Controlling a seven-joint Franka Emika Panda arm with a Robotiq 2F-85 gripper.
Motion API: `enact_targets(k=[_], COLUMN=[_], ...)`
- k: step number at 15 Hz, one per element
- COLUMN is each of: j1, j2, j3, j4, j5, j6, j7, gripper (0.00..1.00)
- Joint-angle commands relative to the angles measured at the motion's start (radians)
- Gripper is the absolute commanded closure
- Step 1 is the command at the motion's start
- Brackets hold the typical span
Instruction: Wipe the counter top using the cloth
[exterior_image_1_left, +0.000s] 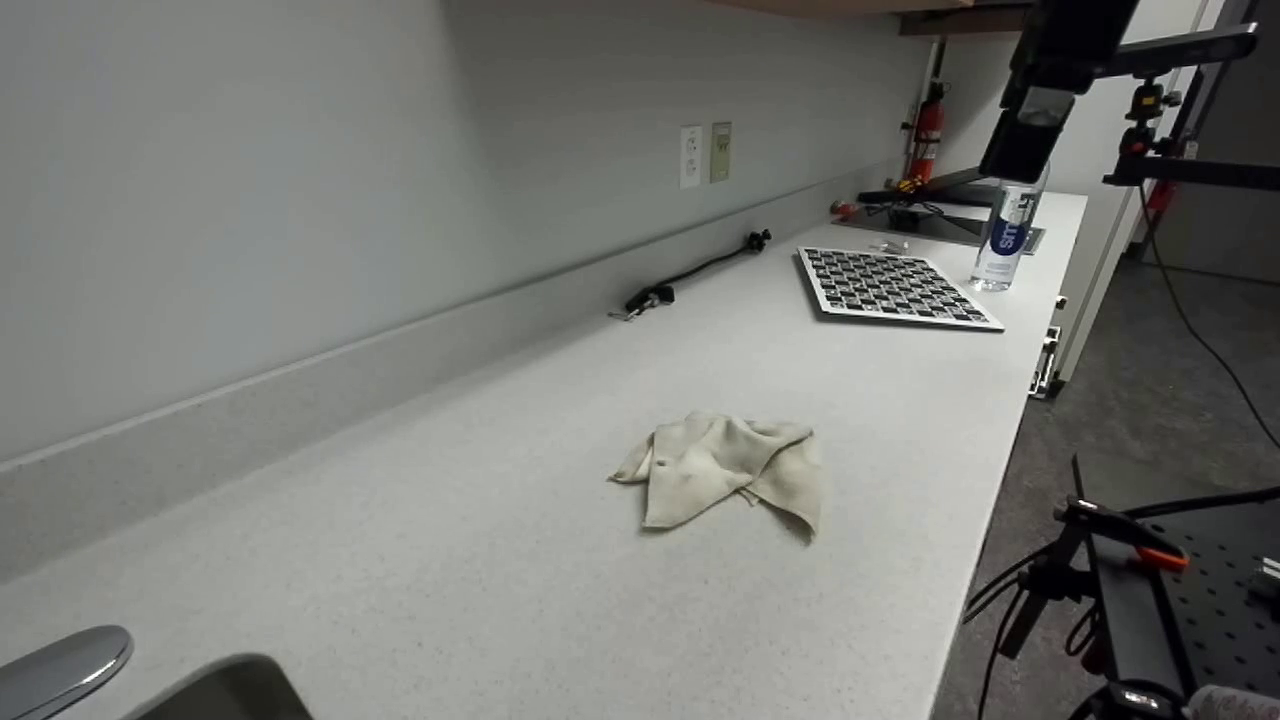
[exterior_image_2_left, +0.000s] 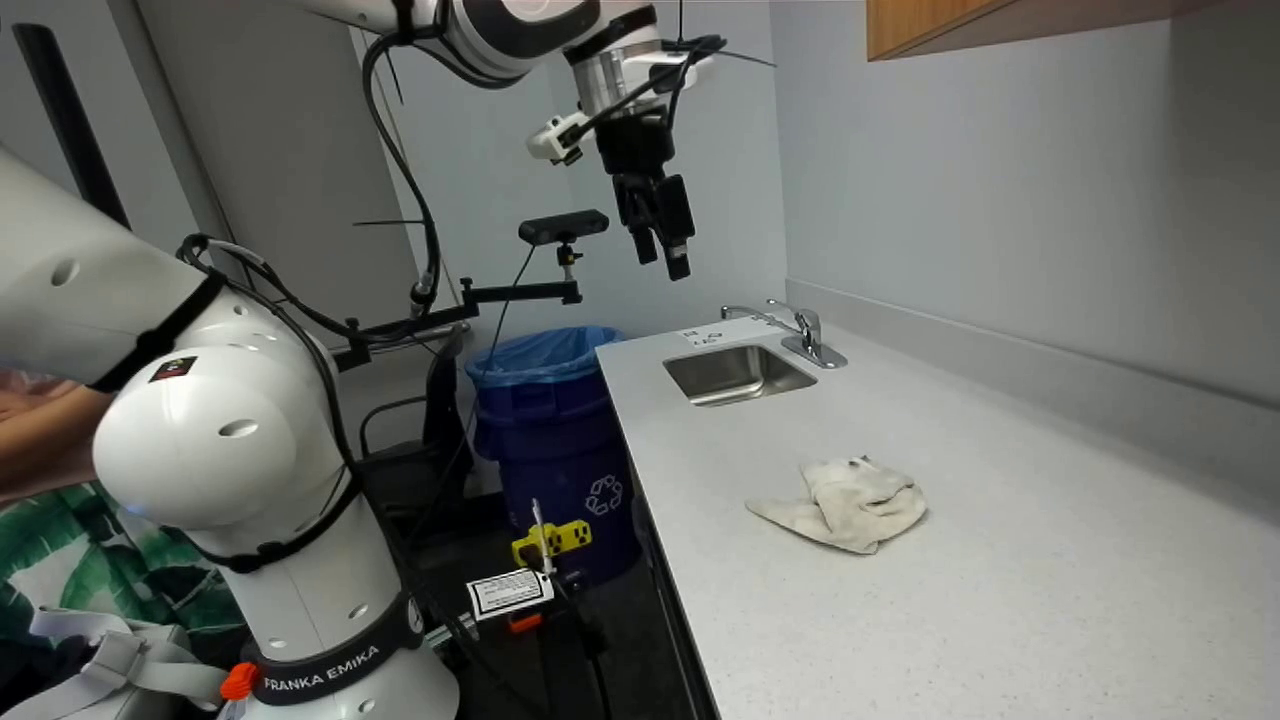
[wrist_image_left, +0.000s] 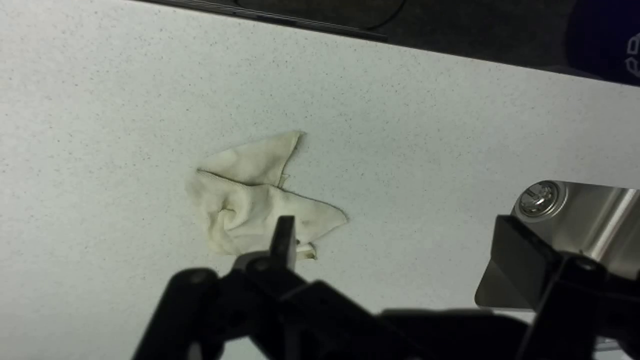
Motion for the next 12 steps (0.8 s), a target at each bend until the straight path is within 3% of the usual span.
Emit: enact_targets(k=[1,12], j1=[-0.002,-0.019], j2=[0.000,0.070], j3=[0.001,-0.007], j4=[0.003,0.003], j5=[0.000,-0.064], j6=[-0.003,0.021], j7=[-0.001,-0.036], gripper=[0.00,0.00])
